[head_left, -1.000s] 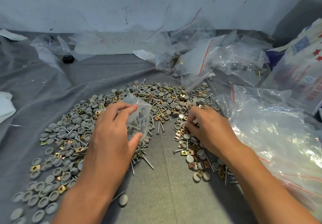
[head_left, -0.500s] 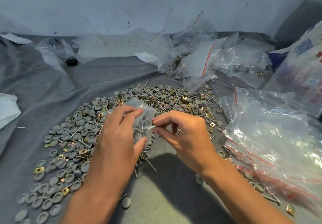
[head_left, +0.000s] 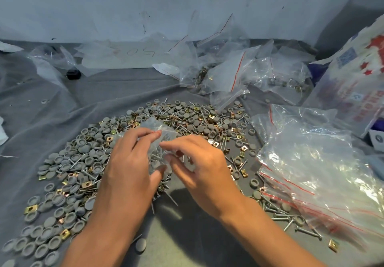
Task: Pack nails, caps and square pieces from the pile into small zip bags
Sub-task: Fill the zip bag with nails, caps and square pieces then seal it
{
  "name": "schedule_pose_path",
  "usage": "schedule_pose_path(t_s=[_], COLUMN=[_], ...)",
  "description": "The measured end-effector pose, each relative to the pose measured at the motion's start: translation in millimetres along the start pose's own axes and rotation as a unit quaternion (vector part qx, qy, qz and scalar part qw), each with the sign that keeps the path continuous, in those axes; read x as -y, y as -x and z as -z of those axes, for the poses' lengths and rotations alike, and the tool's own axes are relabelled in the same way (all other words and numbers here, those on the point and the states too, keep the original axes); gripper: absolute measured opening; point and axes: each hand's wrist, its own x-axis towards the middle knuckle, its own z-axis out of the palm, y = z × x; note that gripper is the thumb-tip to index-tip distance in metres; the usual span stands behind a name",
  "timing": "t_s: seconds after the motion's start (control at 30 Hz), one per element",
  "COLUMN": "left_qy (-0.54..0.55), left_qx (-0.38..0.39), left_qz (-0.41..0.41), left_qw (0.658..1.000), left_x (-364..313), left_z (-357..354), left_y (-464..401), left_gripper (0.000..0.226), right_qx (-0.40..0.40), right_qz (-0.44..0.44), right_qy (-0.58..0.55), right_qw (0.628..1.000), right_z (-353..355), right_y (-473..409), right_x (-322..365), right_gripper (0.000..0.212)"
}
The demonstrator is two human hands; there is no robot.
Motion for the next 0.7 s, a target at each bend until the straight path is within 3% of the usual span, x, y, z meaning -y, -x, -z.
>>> schedule_pose_path(t_s=[0.1,0.27,0.37,0.43,0.57,0.63,0.7], left_qy=[0.004,0.000,-0.003,-0.005,-0.002,-0.002,-0.005], left_qx=[0.000,0.008,0.013,0.011,0.000,-0.003,-0.002], left_qz=[-0.002,0.007,0.008,0.011,0.009,0.010,0.012], left_qw=[1.000,1.000,1.000,1.000,1.000,1.000,1.000], left_x=[-1,-4,-2,-1,1,3,4], left_z=[1,3,3,3,1,1,0], left_y=[0,0,0,0,0,0,0], left_gripper=[0.072,0.074,0.074,0.075,0.075,0.076,0.077], right_qx=[0.070,0.050,0.137,0.242,0.380,0.420,0.441], right_qz=[-0.017,-0.012,-0.076,-0.153,-0.310,-0.381,-0.410], right_qy=[0.038,0.031,0.064,0.129,0.269,0.313,0.333], right_qw=[0.997,0.998,0.986,0.949,0.829,0.762,0.726], right_z=[-1,11,34,58,117,132,133], right_y=[3,-2,-7,-6,10,17,21], right_x=[0,2,-1,-8,-14,-10,-7], right_gripper=[0.039,0.016,0.023,0.026,0.013,0.025,0.041])
